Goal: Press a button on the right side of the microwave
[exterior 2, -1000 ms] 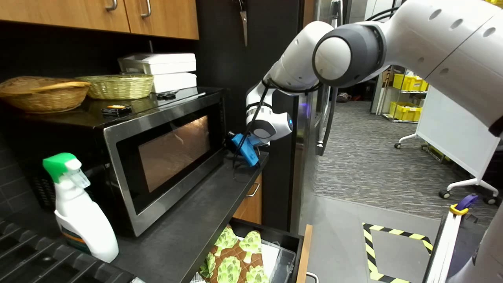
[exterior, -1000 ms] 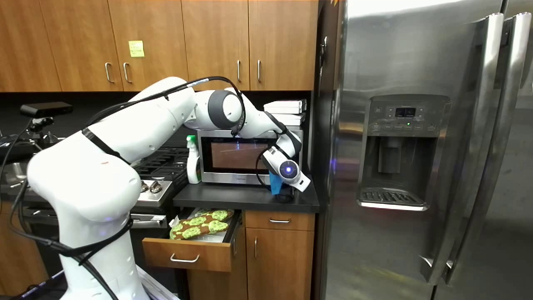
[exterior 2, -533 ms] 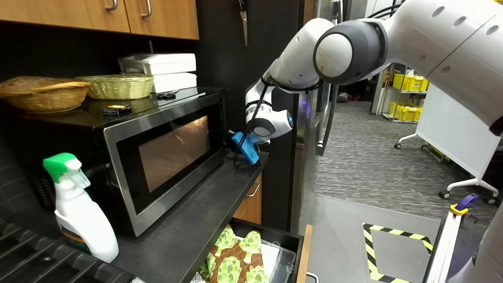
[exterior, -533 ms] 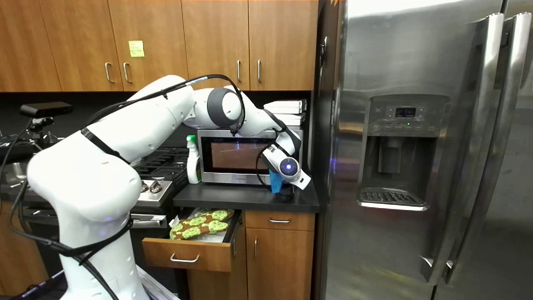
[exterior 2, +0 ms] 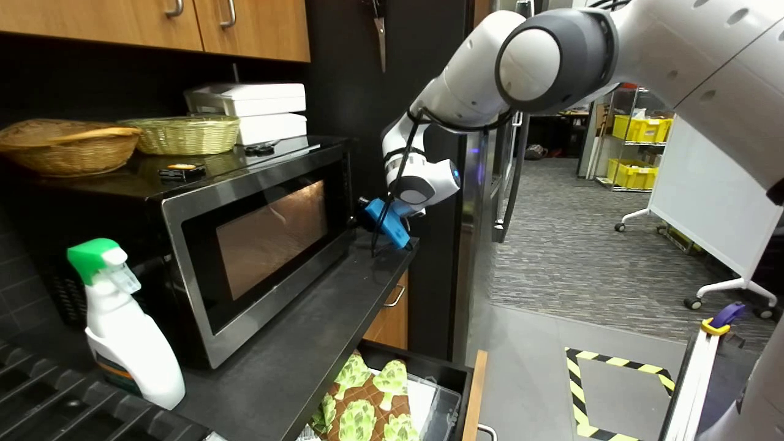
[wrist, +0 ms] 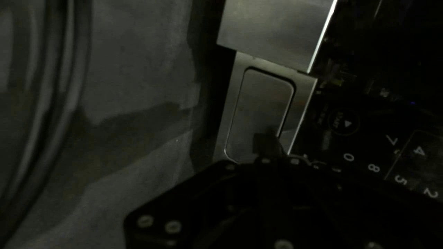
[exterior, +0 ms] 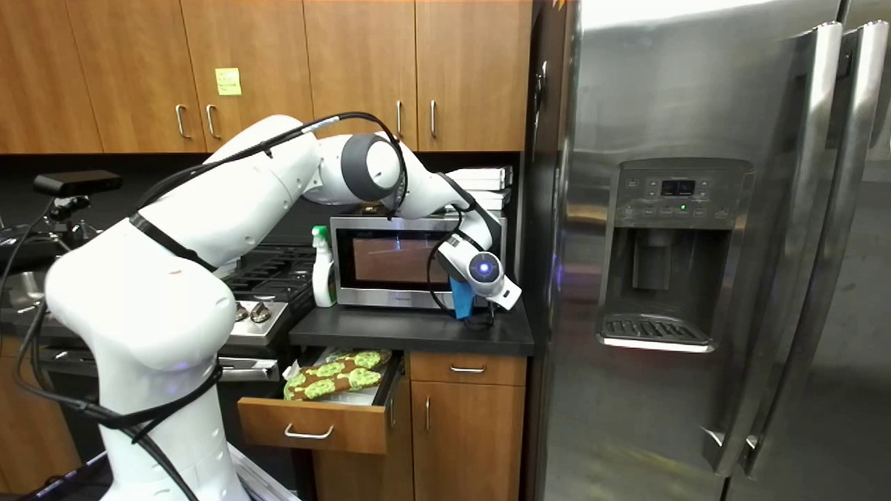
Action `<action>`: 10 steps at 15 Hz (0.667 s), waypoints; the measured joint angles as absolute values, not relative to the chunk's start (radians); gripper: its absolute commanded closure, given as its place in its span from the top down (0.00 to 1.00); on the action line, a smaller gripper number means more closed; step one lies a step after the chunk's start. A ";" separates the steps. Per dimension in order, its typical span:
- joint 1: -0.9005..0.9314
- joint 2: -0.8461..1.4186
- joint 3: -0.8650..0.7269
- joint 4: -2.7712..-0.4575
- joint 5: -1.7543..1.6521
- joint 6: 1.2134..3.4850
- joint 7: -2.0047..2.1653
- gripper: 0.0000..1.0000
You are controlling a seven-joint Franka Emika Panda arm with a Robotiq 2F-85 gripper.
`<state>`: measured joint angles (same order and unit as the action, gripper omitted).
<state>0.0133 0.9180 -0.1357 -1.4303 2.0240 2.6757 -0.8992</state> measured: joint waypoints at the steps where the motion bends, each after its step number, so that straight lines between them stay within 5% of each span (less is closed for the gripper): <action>1: 0.013 0.909 -0.136 -1.441 2.004 2.682 -0.887 0.00; 10: 0.018 0.832 -0.137 -1.558 1.818 2.719 -0.754 0.00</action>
<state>0.0176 0.8319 -0.1365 -1.5576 1.8179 2.7193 -0.7542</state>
